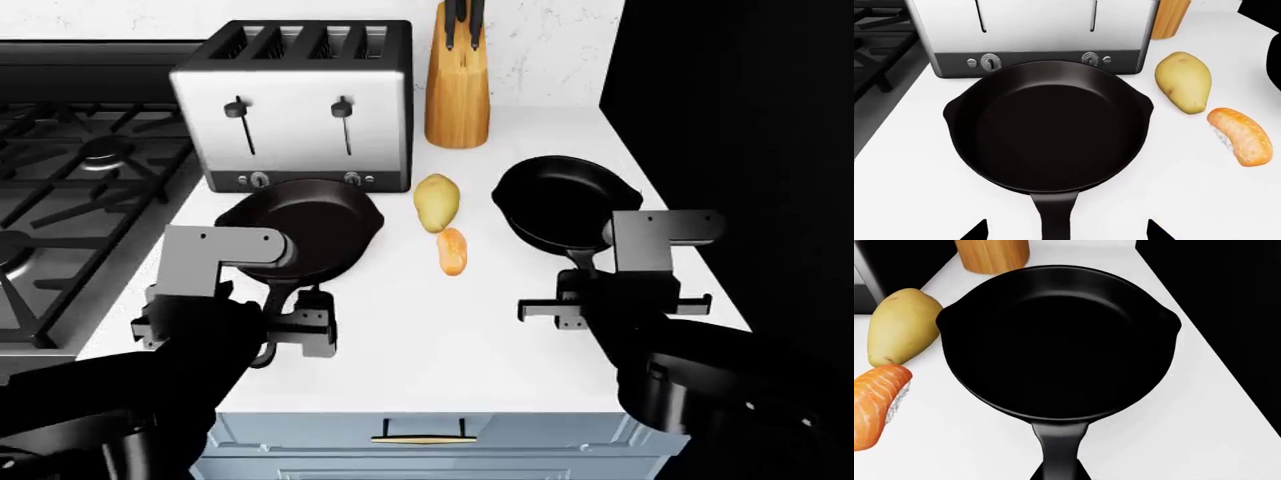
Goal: Place both pans onto different burners. Then place the potato and the sushi on different pans.
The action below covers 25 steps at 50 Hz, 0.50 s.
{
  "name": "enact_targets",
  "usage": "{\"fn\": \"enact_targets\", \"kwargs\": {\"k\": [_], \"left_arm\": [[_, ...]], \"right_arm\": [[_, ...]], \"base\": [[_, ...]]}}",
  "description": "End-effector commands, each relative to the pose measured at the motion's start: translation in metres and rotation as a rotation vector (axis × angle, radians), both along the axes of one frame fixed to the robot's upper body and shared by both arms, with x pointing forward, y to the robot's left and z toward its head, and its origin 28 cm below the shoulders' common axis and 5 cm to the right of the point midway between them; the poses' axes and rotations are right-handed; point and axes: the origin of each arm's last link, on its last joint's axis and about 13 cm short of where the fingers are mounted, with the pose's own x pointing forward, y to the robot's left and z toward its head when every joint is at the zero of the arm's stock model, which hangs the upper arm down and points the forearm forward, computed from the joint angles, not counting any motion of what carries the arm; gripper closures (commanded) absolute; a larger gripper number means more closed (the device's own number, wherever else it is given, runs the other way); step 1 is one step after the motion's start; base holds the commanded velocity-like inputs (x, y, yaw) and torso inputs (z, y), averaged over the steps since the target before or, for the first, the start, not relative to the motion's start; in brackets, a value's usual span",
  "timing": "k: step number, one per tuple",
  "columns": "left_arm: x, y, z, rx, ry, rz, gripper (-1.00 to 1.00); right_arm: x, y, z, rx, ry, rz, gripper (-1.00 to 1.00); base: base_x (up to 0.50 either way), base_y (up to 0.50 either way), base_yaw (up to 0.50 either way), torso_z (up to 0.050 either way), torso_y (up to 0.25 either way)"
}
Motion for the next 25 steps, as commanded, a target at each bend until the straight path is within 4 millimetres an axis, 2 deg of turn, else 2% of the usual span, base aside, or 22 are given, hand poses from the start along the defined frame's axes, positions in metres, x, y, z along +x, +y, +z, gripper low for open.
{"fn": "enact_targets", "kwargs": {"k": [1, 25], "left_arm": [[0.005, 0.002, -0.008, 0.003, 0.017, 0.013, -1.00], [0.013, 0.003, -0.025, 0.019, 0.045, 0.025, -1.00]], "right_arm": [[0.005, -0.005, 0.007, -0.013, -0.055, -0.016, 1.00], [0.008, -0.005, 0.001, -0.023, -0.046, -0.019, 1.00]], "base": [[0.00, 0.00, 0.00, 0.000, 0.000], [0.00, 0.00, 0.00, 0.001, 0.002]]}}
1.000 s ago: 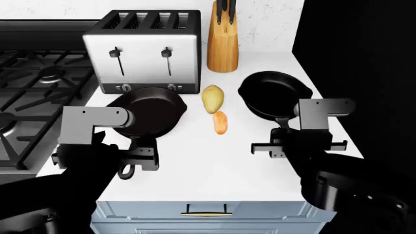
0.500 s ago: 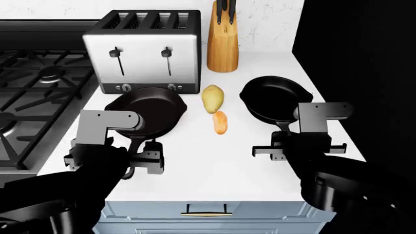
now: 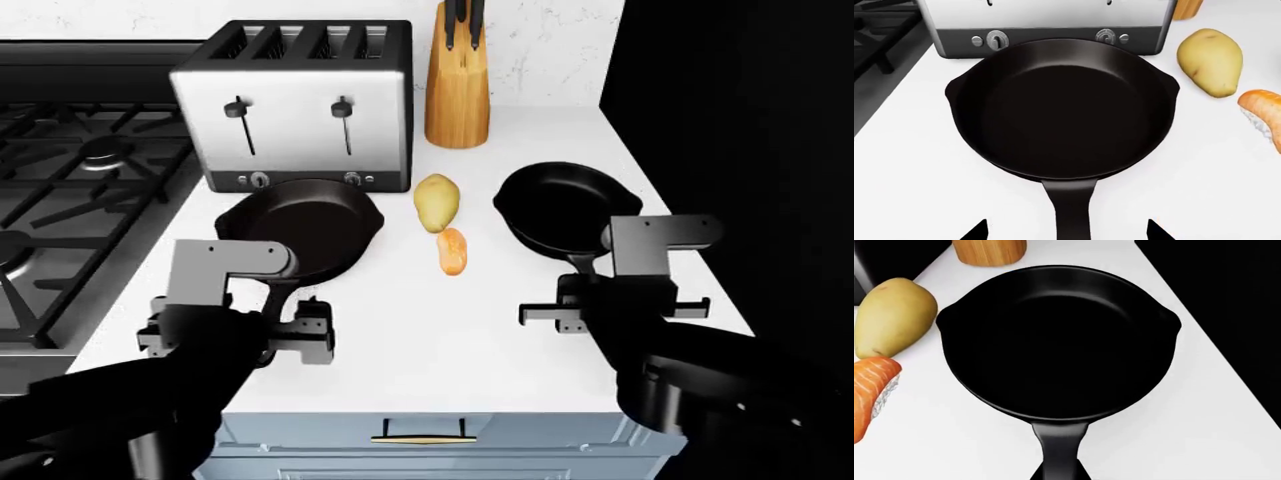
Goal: Place both pans onto different burners. Then place the potato and the sushi on different pans.
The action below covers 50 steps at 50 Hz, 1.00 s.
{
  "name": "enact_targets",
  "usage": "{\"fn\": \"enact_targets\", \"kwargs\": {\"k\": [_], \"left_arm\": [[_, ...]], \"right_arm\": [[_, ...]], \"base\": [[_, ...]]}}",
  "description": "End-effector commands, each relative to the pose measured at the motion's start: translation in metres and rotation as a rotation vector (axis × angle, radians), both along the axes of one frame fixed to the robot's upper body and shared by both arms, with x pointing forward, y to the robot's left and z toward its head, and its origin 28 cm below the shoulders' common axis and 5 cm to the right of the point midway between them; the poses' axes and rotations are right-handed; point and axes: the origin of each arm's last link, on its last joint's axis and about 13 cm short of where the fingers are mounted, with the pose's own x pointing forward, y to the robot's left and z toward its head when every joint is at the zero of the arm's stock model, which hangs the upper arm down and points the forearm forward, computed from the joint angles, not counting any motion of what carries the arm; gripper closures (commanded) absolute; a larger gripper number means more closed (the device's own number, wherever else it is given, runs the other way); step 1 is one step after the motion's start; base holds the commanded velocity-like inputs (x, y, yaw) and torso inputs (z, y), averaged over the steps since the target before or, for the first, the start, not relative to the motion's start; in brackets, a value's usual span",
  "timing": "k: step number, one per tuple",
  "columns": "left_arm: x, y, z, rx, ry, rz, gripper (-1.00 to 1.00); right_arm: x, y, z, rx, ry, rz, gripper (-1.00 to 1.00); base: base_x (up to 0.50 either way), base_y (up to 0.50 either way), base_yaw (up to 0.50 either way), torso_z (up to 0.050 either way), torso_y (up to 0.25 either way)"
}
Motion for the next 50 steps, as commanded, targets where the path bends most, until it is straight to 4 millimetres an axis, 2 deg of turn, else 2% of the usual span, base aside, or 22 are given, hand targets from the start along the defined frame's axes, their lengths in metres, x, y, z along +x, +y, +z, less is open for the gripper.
{"fn": "enact_targets", "kwargs": {"k": [1, 36, 37, 50], "left_arm": [[0.005, -0.001, -0.007, 0.005, 0.012, -0.004, -1.00], [0.009, -0.002, -0.018, 0.005, 0.061, -0.009, -1.00], [0.009, -0.002, -0.018, 0.006, 0.060, -0.008, 1.00], [0.010, -0.005, -0.013, 0.015, 0.024, -0.021, 1.00]], "right_arm": [[0.006, -0.004, 0.007, -0.015, -0.057, -0.015, 1.00], [0.007, -0.006, 0.003, -0.016, -0.051, -0.023, 1.00], [0.007, -0.006, 0.003, -0.016, -0.051, -0.023, 1.00], [0.007, -0.007, 0.005, -0.013, -0.056, -0.023, 1.00]], "base": [[0.00, 0.00, 0.00, 0.000, 0.010], [0.00, 0.00, 0.00, 0.000, 0.001], [0.00, 0.00, 0.00, 0.000, 0.000], [0.00, 0.00, 0.00, 0.001, 0.002]]}}
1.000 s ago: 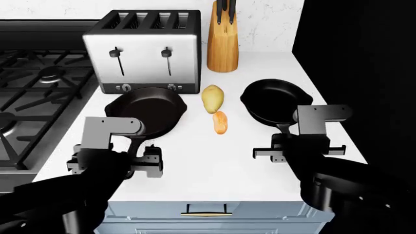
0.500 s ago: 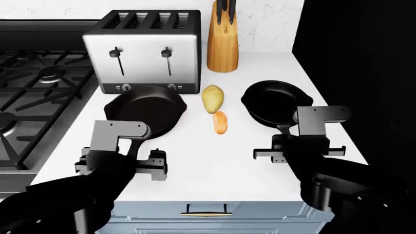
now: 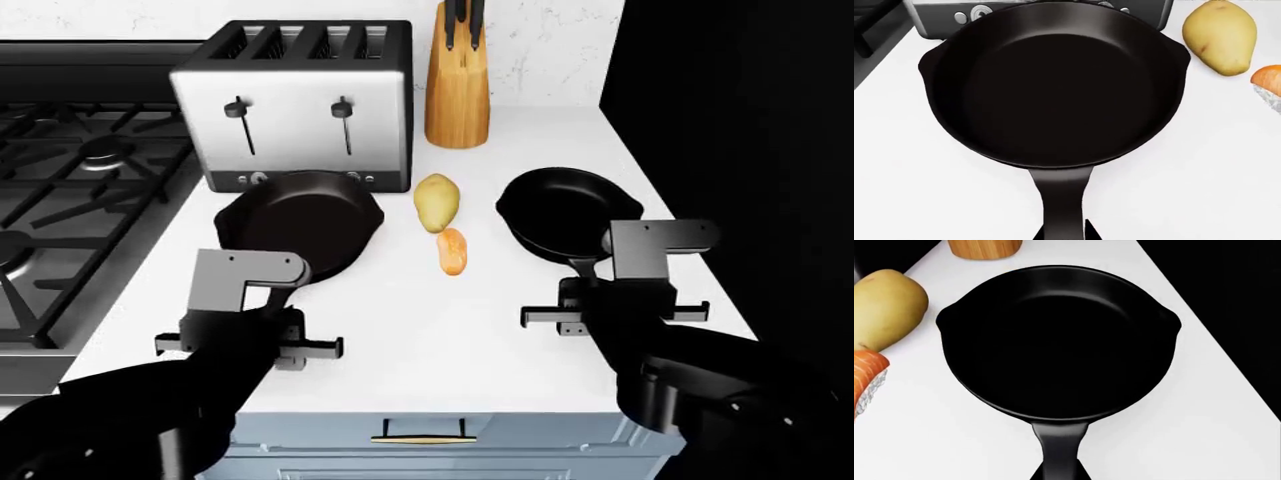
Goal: Place both pans onto different burners. Then place the potato and the sushi on different pans.
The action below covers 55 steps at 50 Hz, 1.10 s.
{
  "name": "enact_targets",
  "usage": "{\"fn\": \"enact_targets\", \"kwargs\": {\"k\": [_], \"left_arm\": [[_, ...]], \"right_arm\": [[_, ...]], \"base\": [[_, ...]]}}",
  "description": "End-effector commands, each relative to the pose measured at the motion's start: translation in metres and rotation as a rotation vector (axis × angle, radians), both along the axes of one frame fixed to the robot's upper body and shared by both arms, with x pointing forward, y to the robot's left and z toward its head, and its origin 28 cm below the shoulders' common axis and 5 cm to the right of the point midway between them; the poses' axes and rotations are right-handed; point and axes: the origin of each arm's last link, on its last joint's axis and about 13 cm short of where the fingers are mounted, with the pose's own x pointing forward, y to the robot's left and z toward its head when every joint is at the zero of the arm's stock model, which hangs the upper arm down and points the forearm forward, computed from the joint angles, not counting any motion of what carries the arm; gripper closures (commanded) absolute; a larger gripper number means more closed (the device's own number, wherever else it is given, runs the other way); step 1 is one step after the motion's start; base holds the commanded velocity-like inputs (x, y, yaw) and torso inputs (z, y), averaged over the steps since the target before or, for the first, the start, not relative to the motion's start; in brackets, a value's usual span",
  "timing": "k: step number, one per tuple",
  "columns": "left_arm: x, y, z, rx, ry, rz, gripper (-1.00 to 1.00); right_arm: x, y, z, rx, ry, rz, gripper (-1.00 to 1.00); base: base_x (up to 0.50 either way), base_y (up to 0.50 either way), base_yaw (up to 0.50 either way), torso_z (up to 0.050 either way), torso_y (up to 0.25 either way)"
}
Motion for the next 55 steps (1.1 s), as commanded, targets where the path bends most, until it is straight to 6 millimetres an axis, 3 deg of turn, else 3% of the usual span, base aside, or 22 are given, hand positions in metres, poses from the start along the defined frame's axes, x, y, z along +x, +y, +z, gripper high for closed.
{"fn": "enact_targets", "kwargs": {"k": [1, 17, 30, 38, 55], "left_arm": [[0.001, -0.002, 0.002, 0.001, -0.021, -0.009, 1.00], [-0.006, 0.002, 0.009, -0.009, -0.078, 0.023, 1.00], [-0.026, -0.001, 0.012, -0.042, -0.107, -0.013, 1.00], [-0.037, -0.001, 0.025, -0.053, -0.169, -0.037, 1.00], [-0.051, 0.005, 0.027, -0.063, -0.232, -0.038, 1.00]], "right_arm": [[0.004, -0.004, 0.011, -0.011, -0.068, -0.015, 1.00], [-0.001, -0.006, 0.014, -0.008, -0.085, -0.026, 1.00], [-0.005, -0.008, 0.016, -0.001, -0.104, -0.034, 1.00], [-0.015, -0.009, 0.024, 0.008, -0.154, -0.022, 1.00], [-0.040, -0.012, 0.041, 0.019, -0.291, 0.019, 1.00]], "base": [[0.00, 0.00, 0.00, 0.000, 0.000], [0.00, 0.00, 0.00, 0.001, 0.003], [0.00, 0.00, 0.00, 0.001, 0.002], [0.00, 0.00, 0.00, 0.001, 0.003], [0.00, 0.00, 0.00, 0.001, 0.002]]}}
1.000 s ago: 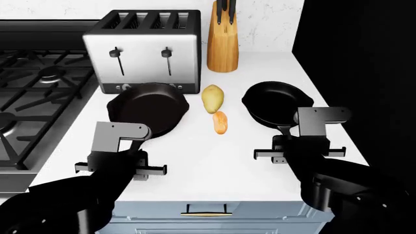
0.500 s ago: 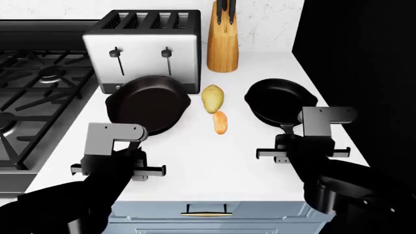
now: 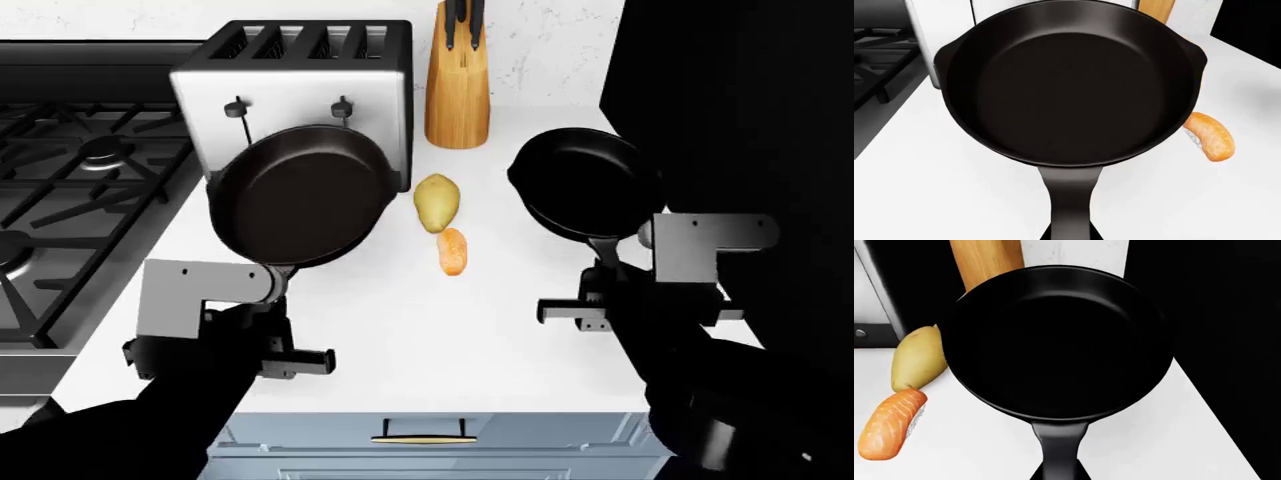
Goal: Place both pans onto different burners. Then place the potato and the sushi on different pans.
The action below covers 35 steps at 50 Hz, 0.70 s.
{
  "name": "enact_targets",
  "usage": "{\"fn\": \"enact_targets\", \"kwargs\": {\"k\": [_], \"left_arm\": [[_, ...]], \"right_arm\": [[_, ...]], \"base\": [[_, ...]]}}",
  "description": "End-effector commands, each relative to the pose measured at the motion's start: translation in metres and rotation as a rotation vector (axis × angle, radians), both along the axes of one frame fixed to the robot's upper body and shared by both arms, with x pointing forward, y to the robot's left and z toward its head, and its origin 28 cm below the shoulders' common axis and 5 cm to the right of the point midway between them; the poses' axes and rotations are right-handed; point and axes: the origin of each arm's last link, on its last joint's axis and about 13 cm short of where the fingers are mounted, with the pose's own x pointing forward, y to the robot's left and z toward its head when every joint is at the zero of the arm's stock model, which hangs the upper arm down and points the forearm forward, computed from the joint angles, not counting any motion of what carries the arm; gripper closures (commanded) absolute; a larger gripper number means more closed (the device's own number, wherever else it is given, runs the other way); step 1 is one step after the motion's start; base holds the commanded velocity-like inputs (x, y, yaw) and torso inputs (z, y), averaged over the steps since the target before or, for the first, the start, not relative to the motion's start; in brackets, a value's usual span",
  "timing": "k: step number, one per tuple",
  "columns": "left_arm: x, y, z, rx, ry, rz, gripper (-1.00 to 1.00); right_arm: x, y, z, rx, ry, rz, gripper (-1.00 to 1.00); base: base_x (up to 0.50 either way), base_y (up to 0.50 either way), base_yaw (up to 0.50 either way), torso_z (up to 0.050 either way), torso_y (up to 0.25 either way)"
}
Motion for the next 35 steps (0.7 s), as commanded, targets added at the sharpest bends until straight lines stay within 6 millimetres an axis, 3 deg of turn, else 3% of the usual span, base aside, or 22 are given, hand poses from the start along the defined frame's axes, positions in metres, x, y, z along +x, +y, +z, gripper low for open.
{"fn": "enact_targets", "kwargs": {"k": [1, 12, 35], "left_arm": [[-0.007, 0.005, 0.005, -0.012, -0.066, 0.010, 1.00], [-0.016, 0.010, 0.000, -0.030, -0.075, 0.027, 1.00], [-0.032, 0.016, 0.011, -0.035, -0.146, 0.046, 1.00]], "right_arm": [[-0.012, -0.005, 0.021, -0.007, -0.152, 0.007, 1.00], [-0.016, -0.003, 0.027, -0.020, -0.174, 0.006, 1.00], [-0.020, -0.006, 0.028, -0.012, -0.199, 0.008, 1.00]], "base": [[0.00, 0.00, 0.00, 0.000, 0.000], [0.00, 0.00, 0.00, 0.001, 0.003], [0.00, 0.00, 0.00, 0.001, 0.002]]}}
